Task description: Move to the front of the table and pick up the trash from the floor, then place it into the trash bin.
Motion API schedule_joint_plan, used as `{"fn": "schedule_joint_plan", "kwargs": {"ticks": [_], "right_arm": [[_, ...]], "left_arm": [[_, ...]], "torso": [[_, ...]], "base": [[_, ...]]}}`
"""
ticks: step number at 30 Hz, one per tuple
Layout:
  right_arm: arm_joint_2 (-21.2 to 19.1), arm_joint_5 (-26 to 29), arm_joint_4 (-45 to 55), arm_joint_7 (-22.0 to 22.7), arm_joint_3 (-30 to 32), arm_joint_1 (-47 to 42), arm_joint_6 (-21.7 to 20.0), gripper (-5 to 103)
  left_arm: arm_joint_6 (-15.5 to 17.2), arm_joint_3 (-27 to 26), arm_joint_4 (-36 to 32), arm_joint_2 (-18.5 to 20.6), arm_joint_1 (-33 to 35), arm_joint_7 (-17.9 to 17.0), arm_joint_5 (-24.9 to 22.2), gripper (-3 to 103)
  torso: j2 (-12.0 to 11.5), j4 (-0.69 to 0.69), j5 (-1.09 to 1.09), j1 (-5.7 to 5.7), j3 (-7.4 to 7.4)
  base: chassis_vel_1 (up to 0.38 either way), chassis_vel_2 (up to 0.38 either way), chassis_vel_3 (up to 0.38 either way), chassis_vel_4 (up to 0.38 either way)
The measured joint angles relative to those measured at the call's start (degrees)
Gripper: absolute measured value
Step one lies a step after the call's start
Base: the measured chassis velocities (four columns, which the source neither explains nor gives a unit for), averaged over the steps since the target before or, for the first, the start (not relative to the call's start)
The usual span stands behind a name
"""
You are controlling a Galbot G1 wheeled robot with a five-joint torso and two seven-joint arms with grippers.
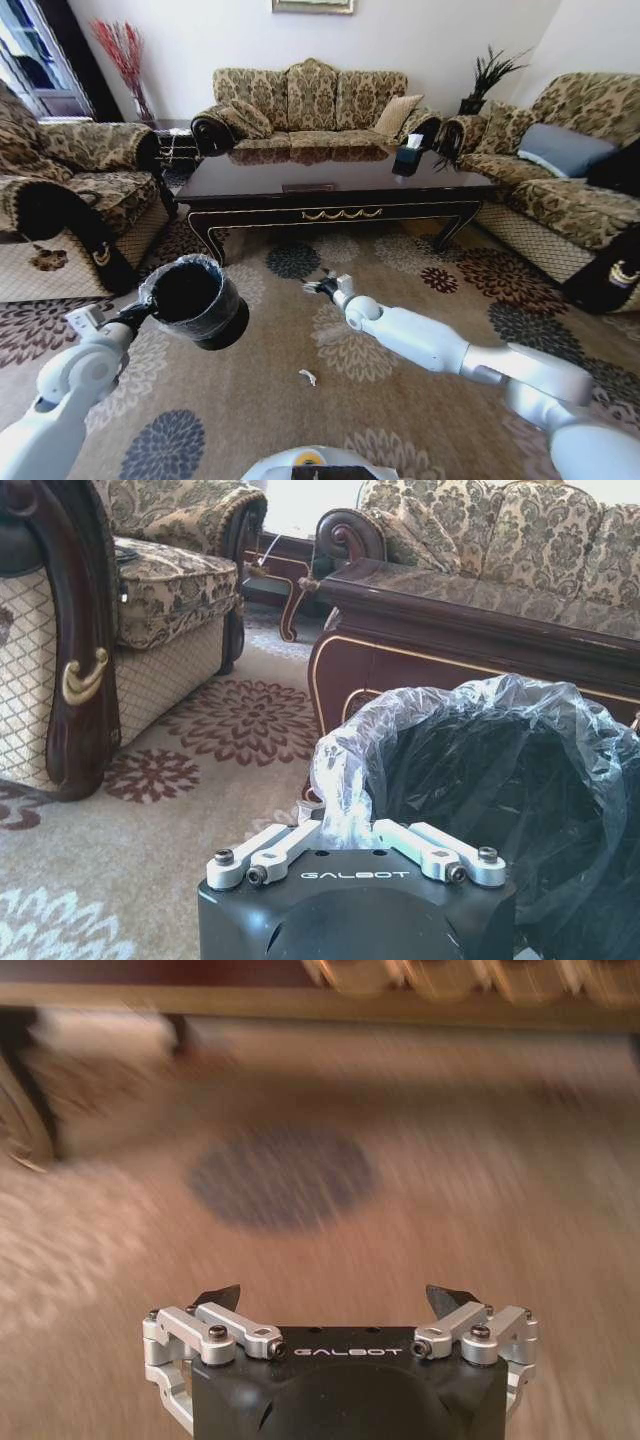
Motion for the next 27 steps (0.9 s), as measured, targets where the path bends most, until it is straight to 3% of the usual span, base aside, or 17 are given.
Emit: {"fn": "schedule_joint_plan", "kwargs": {"ticks": [2, 3, 5, 9, 17, 27], "right_arm": [[0.78, 2.03, -0.11, 2.27, 1.20, -1.16, -1.52, 100], [2.47, 5.23, -0.23, 6.57, 3.55, -2.94, -4.69, 100], [5.22, 7.67, -1.09, 11.77, 5.83, -4.98, -7.15, 100], [9.74, 8.39, -5.26, 15.85, 8.56, -7.24, -8.29, 100], [13.21, 6.28, -13.71, 15.92, 11.87, -9.89, -8.00, 100], [19.21, 2.70, -27.32, 10.42, 23.43, -9.48, -5.03, 100]], "left_arm": [[0.03, 0.18, 0.02, 0.22, -0.07, -0.01, 0.00, 4], [0.08, 0.47, 0.24, 0.57, -0.25, 0.00, -0.04, 4], [0.13, 0.85, 0.57, 0.87, -0.55, -0.01, 0.02, 4], [0.16, 0.90, 0.52, 0.65, -0.26, -0.03, 0.22, 4], [0.21, 0.34, -0.53, -0.18, 0.82, -0.03, 0.40, 4], [0.48, 0.41, -1.67, 0.26, 1.30, -0.48, 0.80, 4]], "torso": [[0.00, -0.01, 0.00, 0.00, 0.00], [0.00, -0.01, -0.01, 0.00, 0.00], [-0.01, -0.01, -0.01, 0.00, 0.00], [0.00, 0.03, -0.02, 0.00, 0.00], [0.00, 0.00, -0.01, 0.00, 0.00], [-0.01, 0.01, -0.01, 0.00, 0.00]], "base": [[0.000, 0.000, 0.000, 0.000], [0.000, 0.000, 0.000, 0.000], [0.000, 0.000, 0.000, 0.000], [0.000, 0.000, 0.000, 0.000], [0.000, 0.000, 0.000, 0.000], [0.000, 0.000, 0.000, 0.000]]}}
